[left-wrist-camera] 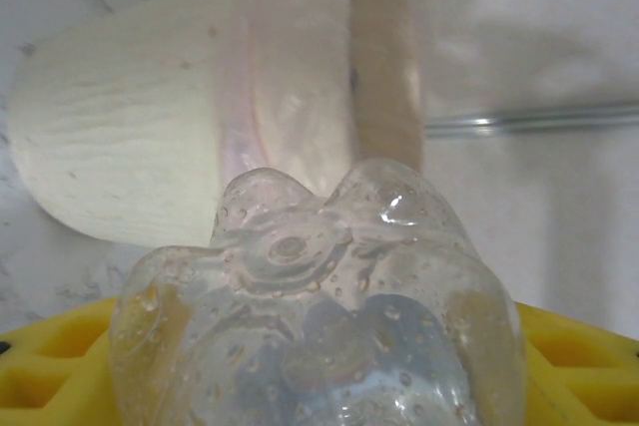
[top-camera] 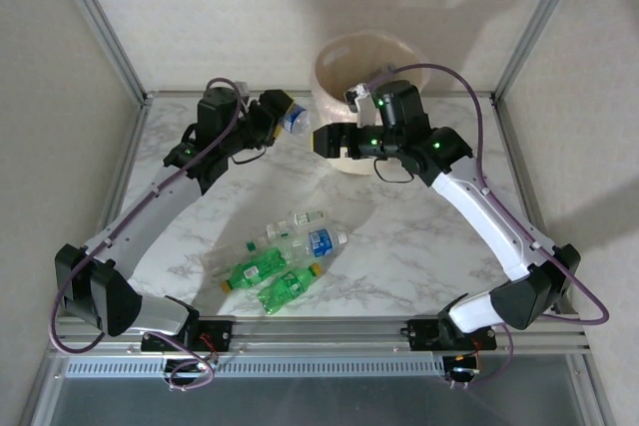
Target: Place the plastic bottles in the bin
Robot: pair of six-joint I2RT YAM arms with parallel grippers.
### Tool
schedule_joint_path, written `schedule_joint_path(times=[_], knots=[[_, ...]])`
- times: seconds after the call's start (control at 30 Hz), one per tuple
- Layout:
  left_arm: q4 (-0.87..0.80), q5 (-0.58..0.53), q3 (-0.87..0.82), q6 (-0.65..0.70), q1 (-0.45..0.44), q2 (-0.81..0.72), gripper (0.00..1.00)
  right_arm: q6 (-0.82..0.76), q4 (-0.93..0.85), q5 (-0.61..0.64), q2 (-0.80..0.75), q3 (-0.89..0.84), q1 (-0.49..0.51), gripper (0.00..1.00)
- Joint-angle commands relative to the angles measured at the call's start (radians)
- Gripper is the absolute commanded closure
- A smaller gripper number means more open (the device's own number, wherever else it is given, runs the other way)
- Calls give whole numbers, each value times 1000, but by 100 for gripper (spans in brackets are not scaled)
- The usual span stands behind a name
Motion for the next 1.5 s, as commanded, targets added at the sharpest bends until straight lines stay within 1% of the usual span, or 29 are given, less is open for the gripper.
schedule_joint_path(times=[0.0, 0.1, 0.2, 0.37, 0.4, 0.43, 0.5, 0.53, 0.57, 0.6, 0.73, 0.87, 0.97, 1.07, 1.17, 1.23, 1.4, 1.47], knots=[[91, 108, 31, 13, 6, -12, 43, -2, -2, -26, 5, 33, -7, 22], [99, 132, 40, 16, 6, -8, 43, 7, 8, -42, 3, 33, -7, 32], [93, 135, 49, 24, 6, -8, 43, 14, 13, -46, 2, 33, -7, 49], [86, 125, 56, 30, 6, -2, 43, 21, 20, -52, -7, 32, -7, 67], [86, 122, 56, 31, 6, -2, 41, 21, 23, -53, -9, 30, -7, 71], [83, 117, 56, 32, 6, -2, 37, 23, 24, -52, -12, 29, -7, 73], [81, 98, 58, 43, 4, -8, 21, 23, 25, -44, -16, 26, -7, 77], [74, 80, 59, 51, 3, -14, 14, 24, 26, -39, -20, 25, -7, 78], [62, 50, 61, 67, 3, -23, 4, 27, 25, -30, -24, 25, -7, 79], [49, 22, 66, 84, 3, -31, 0, 28, 30, -21, -29, 24, -7, 80], [-16, -37, 117, 148, 2, -30, 1, 37, 37, 31, -43, 38, -7, 83], [-57, -118, 155, 241, -1, -52, 0, 46, 26, 179, -34, 108, -14, 83], [-91, -203, 182, 331, -17, -76, 0, 55, 6, 275, 6, 192, -41, 83], [-131, -224, 217, 388, -32, -64, 0, 66, -31, 348, 69, 285, -88, 83], [-164, -262, 242, 456, -66, -58, 1, 71, -71, 355, 149, 381, -144, 83], [-177, -294, 245, 478, -79, -64, 1, 67, -89, 360, 201, 438, -161, 84], [-197, -316, 234, 500, -80, -76, 3, 72, -156, 423, 326, 561, -177, 83], [-213, -328, 234, 510, -79, -80, 4, 75, -172, 441, 372, 596, -177, 80]])
